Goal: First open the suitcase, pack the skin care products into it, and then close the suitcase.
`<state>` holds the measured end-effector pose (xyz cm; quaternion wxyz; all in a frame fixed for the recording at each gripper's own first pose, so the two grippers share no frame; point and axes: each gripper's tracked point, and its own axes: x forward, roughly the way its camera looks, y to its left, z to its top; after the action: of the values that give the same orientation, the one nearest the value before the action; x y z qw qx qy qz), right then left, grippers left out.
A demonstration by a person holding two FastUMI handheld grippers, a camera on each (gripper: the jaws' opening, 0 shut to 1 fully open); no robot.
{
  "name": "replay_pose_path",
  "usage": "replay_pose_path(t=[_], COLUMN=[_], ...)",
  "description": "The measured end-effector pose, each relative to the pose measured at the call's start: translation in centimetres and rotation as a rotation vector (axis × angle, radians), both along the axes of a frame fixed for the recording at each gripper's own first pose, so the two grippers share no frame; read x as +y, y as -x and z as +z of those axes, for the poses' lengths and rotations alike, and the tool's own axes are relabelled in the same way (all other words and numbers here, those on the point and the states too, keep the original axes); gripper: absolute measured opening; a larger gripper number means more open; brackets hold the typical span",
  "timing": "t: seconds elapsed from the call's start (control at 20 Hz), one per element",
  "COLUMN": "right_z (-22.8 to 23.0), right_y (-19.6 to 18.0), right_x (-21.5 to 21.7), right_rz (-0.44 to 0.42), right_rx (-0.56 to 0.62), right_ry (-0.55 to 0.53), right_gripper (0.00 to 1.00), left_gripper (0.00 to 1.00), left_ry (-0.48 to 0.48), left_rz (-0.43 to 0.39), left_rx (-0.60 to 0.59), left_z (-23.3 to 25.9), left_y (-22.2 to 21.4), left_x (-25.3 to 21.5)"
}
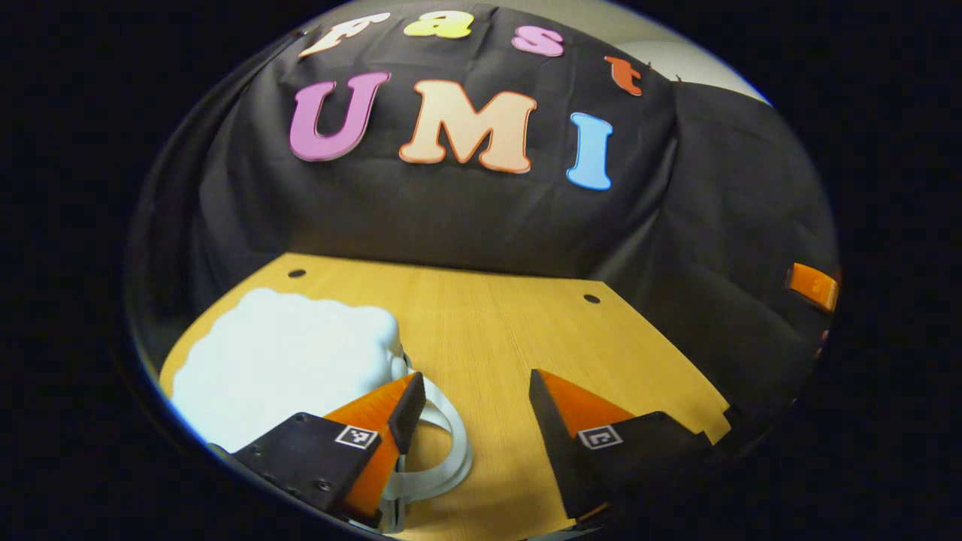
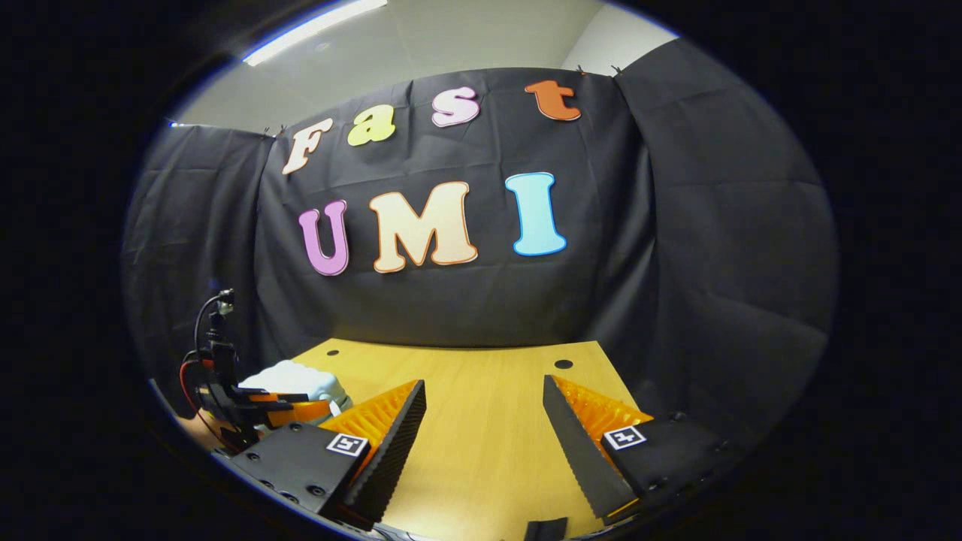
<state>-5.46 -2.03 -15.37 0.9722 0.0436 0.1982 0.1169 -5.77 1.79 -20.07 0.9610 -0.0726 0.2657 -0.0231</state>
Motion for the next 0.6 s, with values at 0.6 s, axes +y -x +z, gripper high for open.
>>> replay_pose_path(t=[0.6], right_z=[13.8], right_y=[-2.7], right_x=[7.5], right_rz=[-0.098], right_rx=[-0.377], right_ry=[-0.083], right_gripper=[0.97], left_gripper=[0.95], left_ry=[-0.212], left_rz=[0.092], left_rx=[-0.569], left_z=[24.7], left_y=[-2.1], left_x=[2.9])
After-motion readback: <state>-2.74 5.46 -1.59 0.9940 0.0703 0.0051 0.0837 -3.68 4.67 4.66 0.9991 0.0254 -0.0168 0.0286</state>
